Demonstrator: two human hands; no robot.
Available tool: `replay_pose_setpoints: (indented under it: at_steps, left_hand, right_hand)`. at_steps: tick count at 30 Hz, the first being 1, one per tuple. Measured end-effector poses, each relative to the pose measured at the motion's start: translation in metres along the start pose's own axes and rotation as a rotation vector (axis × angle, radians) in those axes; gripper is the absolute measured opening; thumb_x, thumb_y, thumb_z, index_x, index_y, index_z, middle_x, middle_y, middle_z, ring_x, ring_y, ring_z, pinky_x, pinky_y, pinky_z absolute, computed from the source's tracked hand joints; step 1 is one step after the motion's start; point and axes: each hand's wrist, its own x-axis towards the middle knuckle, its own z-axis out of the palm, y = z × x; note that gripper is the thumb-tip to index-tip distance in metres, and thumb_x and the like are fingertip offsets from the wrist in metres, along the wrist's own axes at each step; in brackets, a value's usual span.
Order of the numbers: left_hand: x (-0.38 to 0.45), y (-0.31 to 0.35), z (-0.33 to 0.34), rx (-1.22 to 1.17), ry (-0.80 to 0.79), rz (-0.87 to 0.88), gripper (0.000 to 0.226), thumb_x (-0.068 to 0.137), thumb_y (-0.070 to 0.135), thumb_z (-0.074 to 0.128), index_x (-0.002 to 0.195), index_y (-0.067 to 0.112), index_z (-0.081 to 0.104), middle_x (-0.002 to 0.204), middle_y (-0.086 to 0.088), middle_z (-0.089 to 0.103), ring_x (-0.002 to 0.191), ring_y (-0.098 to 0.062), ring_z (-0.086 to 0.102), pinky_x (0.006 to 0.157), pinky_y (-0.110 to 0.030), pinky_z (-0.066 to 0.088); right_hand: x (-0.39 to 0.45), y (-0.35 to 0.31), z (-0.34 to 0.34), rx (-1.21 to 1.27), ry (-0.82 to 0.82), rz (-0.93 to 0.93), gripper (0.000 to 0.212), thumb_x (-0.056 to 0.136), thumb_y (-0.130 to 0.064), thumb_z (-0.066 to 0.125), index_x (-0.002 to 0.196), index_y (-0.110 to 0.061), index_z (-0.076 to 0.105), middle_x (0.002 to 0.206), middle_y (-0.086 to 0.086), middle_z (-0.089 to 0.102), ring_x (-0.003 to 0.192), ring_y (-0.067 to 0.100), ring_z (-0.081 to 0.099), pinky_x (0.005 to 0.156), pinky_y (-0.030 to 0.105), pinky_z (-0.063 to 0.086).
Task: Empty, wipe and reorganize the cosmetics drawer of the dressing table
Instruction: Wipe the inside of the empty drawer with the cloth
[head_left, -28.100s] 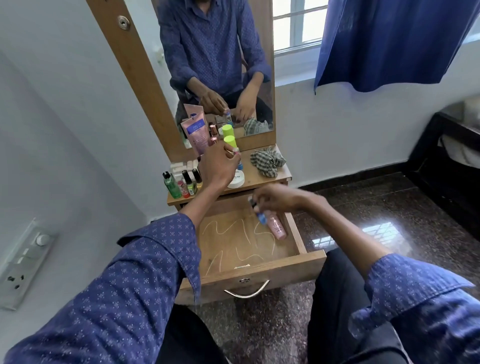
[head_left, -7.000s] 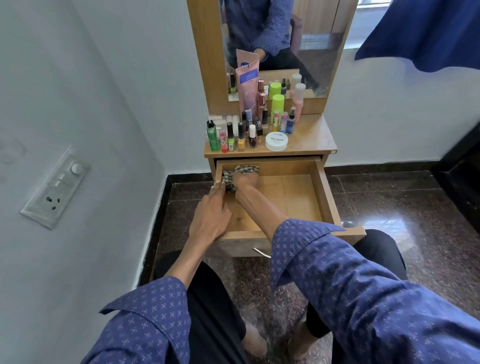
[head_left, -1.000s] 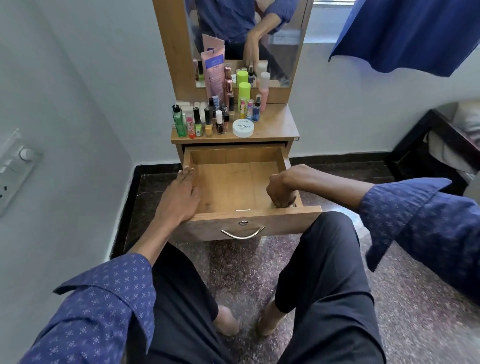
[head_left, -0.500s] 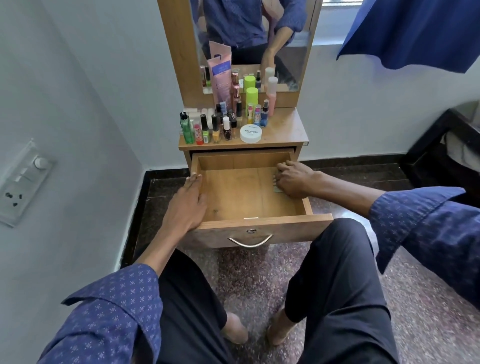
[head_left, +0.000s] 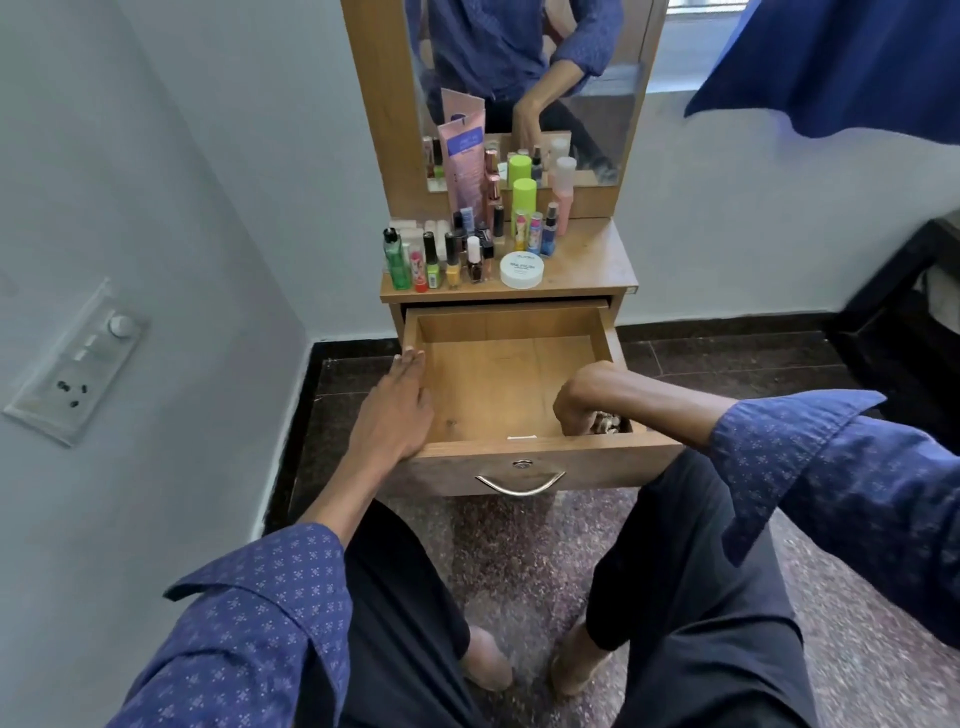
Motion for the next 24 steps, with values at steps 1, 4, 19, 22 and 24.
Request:
replay_pose_setpoints:
  at_steps: [1,4,19,22,24]
  left_hand:
    - [0.0,-0.001,0.0,0.001,0.0,-0.003,0.058,0.11,0.021,0.035,0.166,0.014,0.021,0.174,-0.003,0.014,0.158,-0.027,0.025,0.128,-0.046,0.027]
    - [0.002,-0.003,0.003,-0.008,0.007,-0.01,0.058,0.11,0.021,0.034,0.166,0.014,0.022,0.174,-0.004,0.014,0.157,-0.027,0.027,0.127,-0.045,0.028]
    - [0.007,-0.003,0.006,-0.011,0.016,-0.015,0.056,0.111,0.02,0.034,0.166,0.014,0.024,0.174,-0.003,0.015,0.156,-0.032,0.031,0.125,-0.047,0.032]
    - [0.006,0.0,0.005,-0.012,0.014,-0.022,0.056,0.111,0.021,0.033,0.166,0.013,0.024,0.174,-0.005,0.015,0.156,-0.032,0.029,0.126,-0.048,0.031]
    - [0.007,0.0,0.005,-0.004,0.015,-0.022,0.056,0.111,0.021,0.033,0.166,0.013,0.025,0.174,-0.006,0.016,0.156,-0.032,0.031,0.125,-0.049,0.031]
  right_hand:
    - [0.0,0.0,-0.003,0.033,-0.013,0.002,0.038,0.104,-0.024,0.044,0.135,-0.007,0.059,0.143,0.01,0.054,0.122,0.029,0.056,0.086,0.034,0.044]
    - [-0.004,0.016,-0.012,0.188,-0.012,0.008,0.049,0.103,-0.033,0.043,0.146,-0.011,0.051,0.142,0.012,0.054,0.127,0.031,0.056,0.091,0.036,0.047]
    - [-0.011,0.028,0.026,0.476,0.168,-0.312,0.041,0.105,-0.019,0.049,0.145,-0.018,0.055,0.14,0.002,0.06,0.107,0.017,0.055,0.086,0.031,0.04]
    - [0.001,0.013,0.02,0.499,0.231,-0.329,0.038,0.102,-0.014,0.052,0.138,-0.016,0.064,0.127,-0.005,0.064,0.103,0.015,0.055,0.086,0.03,0.042]
    - [0.005,0.002,0.018,0.521,0.272,-0.309,0.035,0.101,-0.016,0.054,0.132,-0.02,0.069,0.116,-0.01,0.065,0.1,0.017,0.06,0.083,0.032,0.048]
